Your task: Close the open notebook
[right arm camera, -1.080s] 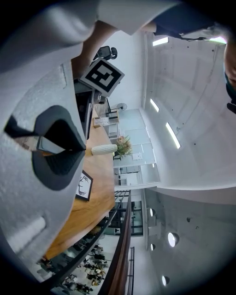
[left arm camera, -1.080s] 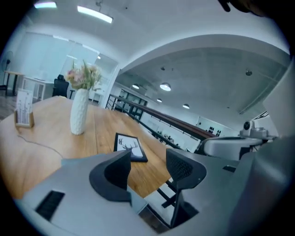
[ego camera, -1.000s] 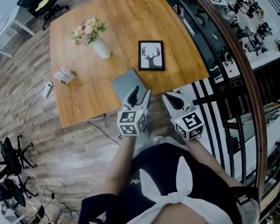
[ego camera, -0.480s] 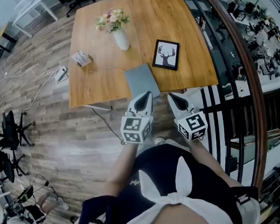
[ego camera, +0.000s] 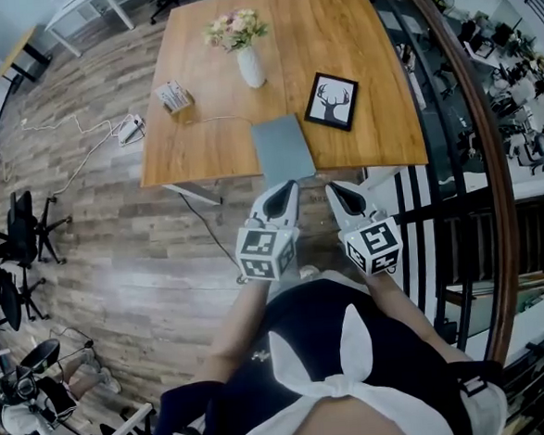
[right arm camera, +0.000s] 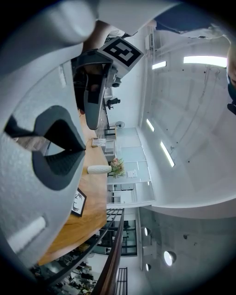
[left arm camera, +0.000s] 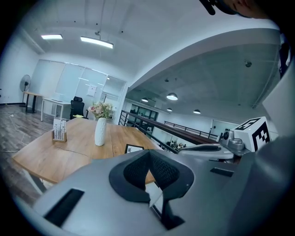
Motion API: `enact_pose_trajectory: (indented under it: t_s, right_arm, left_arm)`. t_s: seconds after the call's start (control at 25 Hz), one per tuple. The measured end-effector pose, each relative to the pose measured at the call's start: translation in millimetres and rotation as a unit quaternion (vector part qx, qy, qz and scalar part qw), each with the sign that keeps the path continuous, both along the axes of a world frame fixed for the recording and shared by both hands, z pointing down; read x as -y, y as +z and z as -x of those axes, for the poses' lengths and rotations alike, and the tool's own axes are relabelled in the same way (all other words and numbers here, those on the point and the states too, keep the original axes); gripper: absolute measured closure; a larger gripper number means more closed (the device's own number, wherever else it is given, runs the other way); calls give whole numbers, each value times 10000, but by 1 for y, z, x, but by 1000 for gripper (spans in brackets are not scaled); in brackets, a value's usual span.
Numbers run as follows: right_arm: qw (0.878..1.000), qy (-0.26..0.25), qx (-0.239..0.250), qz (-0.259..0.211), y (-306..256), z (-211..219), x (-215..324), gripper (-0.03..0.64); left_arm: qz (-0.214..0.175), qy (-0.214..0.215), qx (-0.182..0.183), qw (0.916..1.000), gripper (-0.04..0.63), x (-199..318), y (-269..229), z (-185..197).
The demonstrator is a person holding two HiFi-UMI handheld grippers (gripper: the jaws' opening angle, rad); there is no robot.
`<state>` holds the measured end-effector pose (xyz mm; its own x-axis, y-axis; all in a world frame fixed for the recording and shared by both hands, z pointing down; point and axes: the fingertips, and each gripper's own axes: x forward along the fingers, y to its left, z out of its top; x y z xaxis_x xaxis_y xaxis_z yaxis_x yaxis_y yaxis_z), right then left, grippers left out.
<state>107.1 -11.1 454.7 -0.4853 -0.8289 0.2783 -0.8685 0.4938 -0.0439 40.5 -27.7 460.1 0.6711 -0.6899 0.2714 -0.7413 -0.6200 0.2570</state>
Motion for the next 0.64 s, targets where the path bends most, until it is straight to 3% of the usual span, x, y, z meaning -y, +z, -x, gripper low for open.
enact_pose_trajectory:
  t_s: [0.64]
  right_arm:
    - [9999,-158,5,27,8,8,-22,620]
  left_arm:
    - [114,-113,117,9998,578,-26,13,6]
